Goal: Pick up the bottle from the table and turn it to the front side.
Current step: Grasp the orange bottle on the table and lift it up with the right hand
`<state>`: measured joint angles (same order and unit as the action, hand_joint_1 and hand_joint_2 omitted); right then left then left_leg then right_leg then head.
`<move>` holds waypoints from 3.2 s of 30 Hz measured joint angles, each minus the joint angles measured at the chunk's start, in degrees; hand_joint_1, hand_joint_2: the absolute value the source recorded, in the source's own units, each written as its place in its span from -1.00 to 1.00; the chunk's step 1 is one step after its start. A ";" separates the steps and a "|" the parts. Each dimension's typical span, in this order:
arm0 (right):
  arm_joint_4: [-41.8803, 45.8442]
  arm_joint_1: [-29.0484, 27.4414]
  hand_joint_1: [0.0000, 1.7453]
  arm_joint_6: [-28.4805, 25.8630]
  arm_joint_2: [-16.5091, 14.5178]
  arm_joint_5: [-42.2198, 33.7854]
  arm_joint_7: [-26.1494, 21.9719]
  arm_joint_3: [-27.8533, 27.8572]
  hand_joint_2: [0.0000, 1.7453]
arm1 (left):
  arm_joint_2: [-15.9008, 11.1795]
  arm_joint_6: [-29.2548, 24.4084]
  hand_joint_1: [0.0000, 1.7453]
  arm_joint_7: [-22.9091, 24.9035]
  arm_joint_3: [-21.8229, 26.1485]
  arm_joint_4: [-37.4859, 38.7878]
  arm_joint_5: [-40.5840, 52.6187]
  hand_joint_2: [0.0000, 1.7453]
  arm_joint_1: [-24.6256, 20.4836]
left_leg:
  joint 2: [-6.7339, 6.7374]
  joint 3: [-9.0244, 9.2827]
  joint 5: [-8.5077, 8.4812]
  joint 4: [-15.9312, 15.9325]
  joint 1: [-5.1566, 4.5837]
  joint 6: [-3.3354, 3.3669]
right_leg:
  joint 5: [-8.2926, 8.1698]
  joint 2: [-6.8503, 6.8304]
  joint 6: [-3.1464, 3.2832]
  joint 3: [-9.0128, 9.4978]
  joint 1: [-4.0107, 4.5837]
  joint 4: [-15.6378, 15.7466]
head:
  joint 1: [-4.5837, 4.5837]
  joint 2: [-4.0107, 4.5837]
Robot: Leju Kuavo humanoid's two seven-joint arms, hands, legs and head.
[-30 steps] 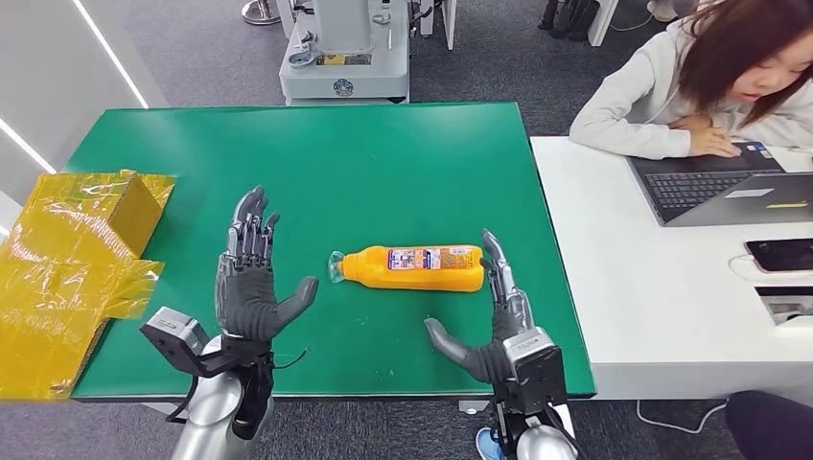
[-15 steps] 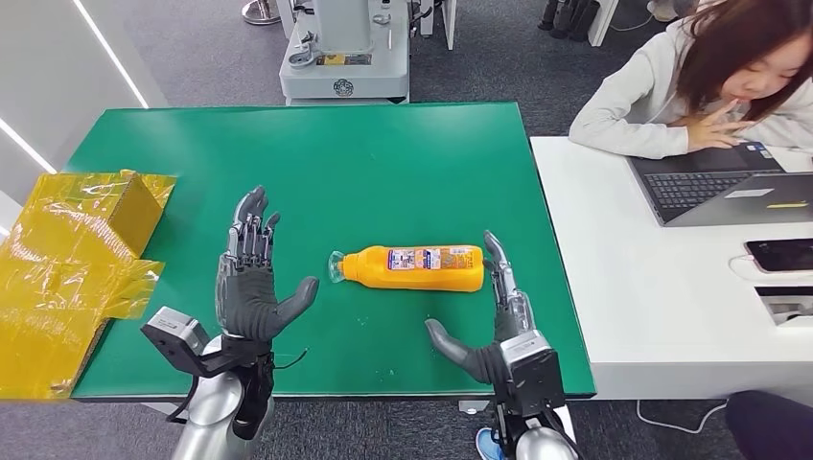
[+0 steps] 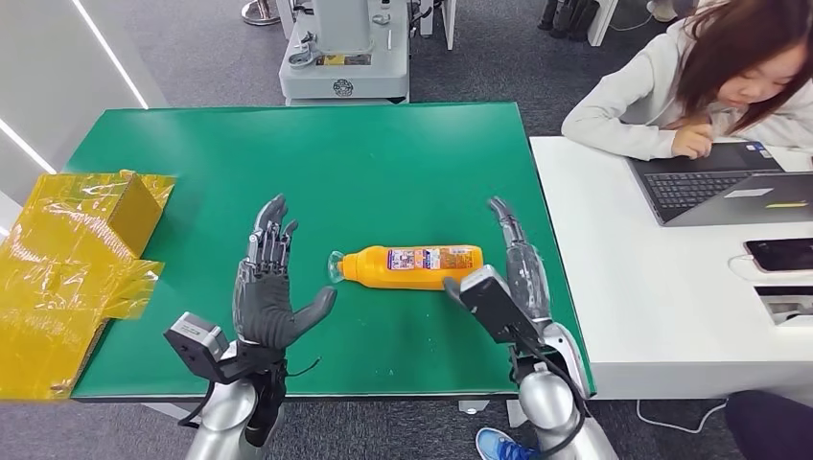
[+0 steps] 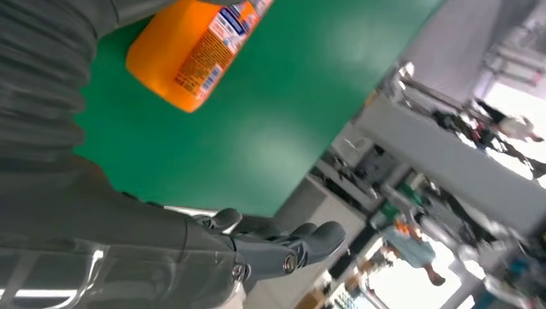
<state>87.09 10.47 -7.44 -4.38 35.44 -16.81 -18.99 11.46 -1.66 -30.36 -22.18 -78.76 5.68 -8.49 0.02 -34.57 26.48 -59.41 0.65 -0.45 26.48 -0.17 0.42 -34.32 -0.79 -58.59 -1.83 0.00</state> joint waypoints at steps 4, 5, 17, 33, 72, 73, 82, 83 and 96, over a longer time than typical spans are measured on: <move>-10.44 7.29 -1.00 6.34 0.38 0.68 1.87 -0.41 1.00 | 0.24 0.08 -1.00 0.02 -0.50 0.94 0.22 1.00 -0.14 | 0.03 0.02 -0.03 0.00 0.01 -0.02 | -0.02 0.07 0.01 0.00 0.01 -0.03 | 0.00 0.00; -13.46 9.20 -1.00 7.52 0.42 0.38 1.91 -0.75 1.00 | 0.30 0.15 -1.00 0.04 -0.59 1.16 0.28 1.00 -0.21 | 0.03 0.02 -0.03 0.00 0.01 -0.02 | -0.02 0.07 0.00 0.00 0.01 -0.03 | 0.01 0.00; -44.94 25.83 -1.00 15.40 0.36 3.74 1.80 -10.71 1.00 | 0.40 0.51 -1.00 0.74 -1.47 4.02 0.01 1.00 -1.93 | 0.00 0.02 -0.05 0.00 0.00 -0.02 | -0.02 0.04 -0.01 0.00 0.00 -0.03 | 0.01 0.00; -56.03 34.52 -1.00 17.36 0.42 8.03 0.17 -23.31 1.00 | -0.23 0.56 -1.00 0.93 -1.41 5.50 -1.89 1.00 -1.38 | 0.04 0.24 -0.06 0.00 0.00 -0.02 | -0.05 0.10 0.00 0.18 0.00 -0.03 | 0.01 0.00; -51.12 38.83 -1.00 16.95 5.21 1.42 3.09 -31.04 1.00 | -1.21 2.71 -1.00 2.58 0.04 4.57 -3.45 1.00 1.57 | 0.02 0.19 -0.06 0.00 0.00 -0.02 | -0.05 0.06 0.00 0.14 0.01 -0.03 | 0.00 0.00; -51.12 38.79 -1.00 16.99 5.21 1.27 3.12 -31.15 1.00 | -1.23 2.72 -1.00 2.58 0.04 4.46 -3.45 1.00 1.64 | 0.01 0.19 -0.06 0.00 0.00 -0.02 | -0.05 0.06 0.00 0.14 0.01 -0.03 | 0.00 0.00; -50.29 37.60 -1.00 14.96 5.26 -0.71 2.36 -31.86 1.00 | -1.39 2.48 -1.00 2.63 0.10 3.19 -3.39 1.00 2.10 | 0.02 0.15 -0.06 -0.01 0.00 -0.02 | -0.05 0.06 0.00 0.11 0.00 -0.03 | 0.01 0.00; -50.08 37.52 -1.00 14.91 5.26 -0.96 2.47 -31.86 1.00 | -1.41 2.40 -1.00 2.65 0.12 3.04 -3.36 1.00 2.11 | 0.01 0.14 -0.06 -0.01 0.00 -0.02 | -0.04 0.06 0.00 0.10 0.00 -0.03 | 0.01 0.00; -54.35 38.85 -1.00 25.09 4.97 -1.24 8.62 -33.80 1.00 | -1.33 3.68 -1.00 3.90 0.13 3.24 -5.08 1.00 1.09 | 0.00 0.13 -0.06 -0.02 0.00 -0.02 | -0.06 0.05 -0.01 0.10 0.00 -0.03 | 0.01 0.00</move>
<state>32.74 49.32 17.65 0.59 34.20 -8.20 -52.79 10.13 2.02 -26.46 -22.05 -75.52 0.60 -7.40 0.02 -34.44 26.42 -59.42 0.65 -0.47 26.43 -0.12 0.41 -34.22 -0.79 -58.62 -1.81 0.00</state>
